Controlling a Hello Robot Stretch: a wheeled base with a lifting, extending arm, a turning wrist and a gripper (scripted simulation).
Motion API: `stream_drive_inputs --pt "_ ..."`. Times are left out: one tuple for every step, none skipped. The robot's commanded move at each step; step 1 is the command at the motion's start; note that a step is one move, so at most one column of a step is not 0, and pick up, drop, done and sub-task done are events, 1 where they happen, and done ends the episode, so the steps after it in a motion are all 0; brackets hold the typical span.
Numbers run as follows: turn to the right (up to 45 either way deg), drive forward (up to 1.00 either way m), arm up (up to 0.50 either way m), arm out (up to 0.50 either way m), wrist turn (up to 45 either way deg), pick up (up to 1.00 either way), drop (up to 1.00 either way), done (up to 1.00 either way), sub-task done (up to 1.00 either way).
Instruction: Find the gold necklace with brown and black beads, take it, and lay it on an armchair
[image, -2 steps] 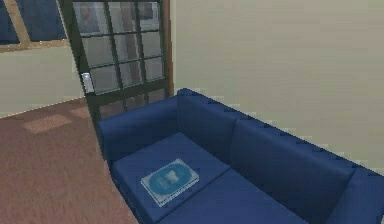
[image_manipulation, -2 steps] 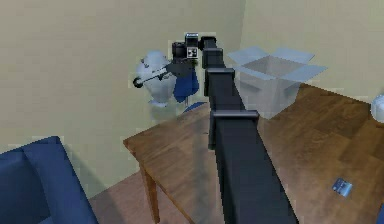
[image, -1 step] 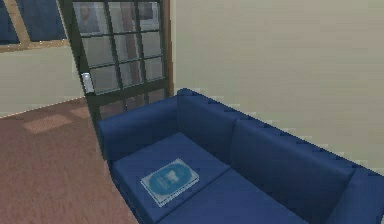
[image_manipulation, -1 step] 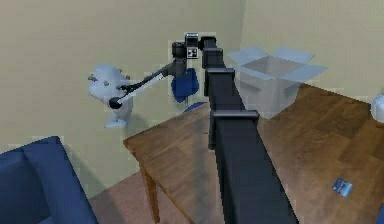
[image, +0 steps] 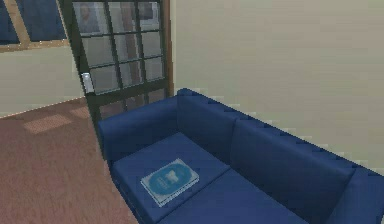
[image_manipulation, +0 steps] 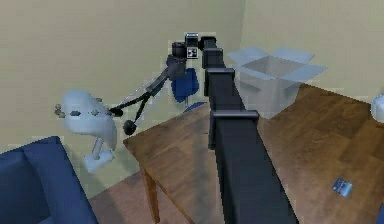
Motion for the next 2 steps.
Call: stream_drive_inputs --pt "0.0 0.0 0.0 -0.48 0.0 0.0 0.0 0.0 0.0" --pt "-45.0 0.0 0.0 0.0 0.0 0.0 0.0 0.0 0.0"
